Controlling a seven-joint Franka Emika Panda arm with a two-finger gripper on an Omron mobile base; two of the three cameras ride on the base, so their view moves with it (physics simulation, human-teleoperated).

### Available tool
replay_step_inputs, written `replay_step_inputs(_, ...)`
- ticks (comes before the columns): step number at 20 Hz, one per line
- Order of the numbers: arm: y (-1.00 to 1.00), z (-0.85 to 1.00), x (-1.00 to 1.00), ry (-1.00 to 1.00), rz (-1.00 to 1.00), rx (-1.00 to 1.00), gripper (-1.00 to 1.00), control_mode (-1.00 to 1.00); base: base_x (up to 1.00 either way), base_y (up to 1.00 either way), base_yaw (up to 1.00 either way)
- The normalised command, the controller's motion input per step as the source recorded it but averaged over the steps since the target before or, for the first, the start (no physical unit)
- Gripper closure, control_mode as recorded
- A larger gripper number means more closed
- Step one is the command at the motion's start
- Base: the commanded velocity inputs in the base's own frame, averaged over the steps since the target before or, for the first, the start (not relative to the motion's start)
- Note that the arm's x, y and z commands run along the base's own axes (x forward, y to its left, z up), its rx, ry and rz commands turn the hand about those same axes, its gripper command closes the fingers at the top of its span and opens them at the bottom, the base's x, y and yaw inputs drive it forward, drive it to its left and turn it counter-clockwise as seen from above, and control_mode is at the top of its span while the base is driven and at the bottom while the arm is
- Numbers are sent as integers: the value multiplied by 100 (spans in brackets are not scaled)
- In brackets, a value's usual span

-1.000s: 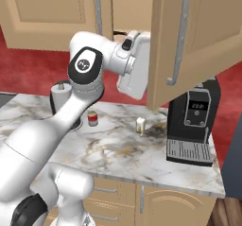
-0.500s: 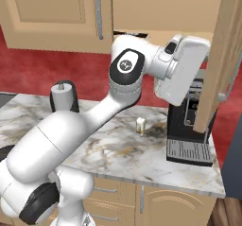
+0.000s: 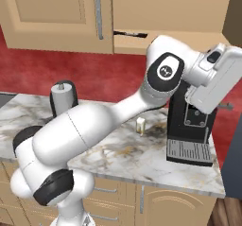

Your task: Pick the pan from the cabinet and place it on the stove. Then turn on the stove burner for the pan.

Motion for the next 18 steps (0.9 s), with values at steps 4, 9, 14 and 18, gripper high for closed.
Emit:
replay_step_inputs(4,-36,-12,0,-9,0,17,-100,-100,0,0,0)
replay_step_inputs(9,37,0,-13,-16,2,14,-100,-100,0,0,0)
replay_step_inputs(14,96,0,-41,-20,7,7,-100,-100,0,0,0)
replay_step_inputs(18,100,0,-46,-22,9,8,-100,-100,0,0,0)
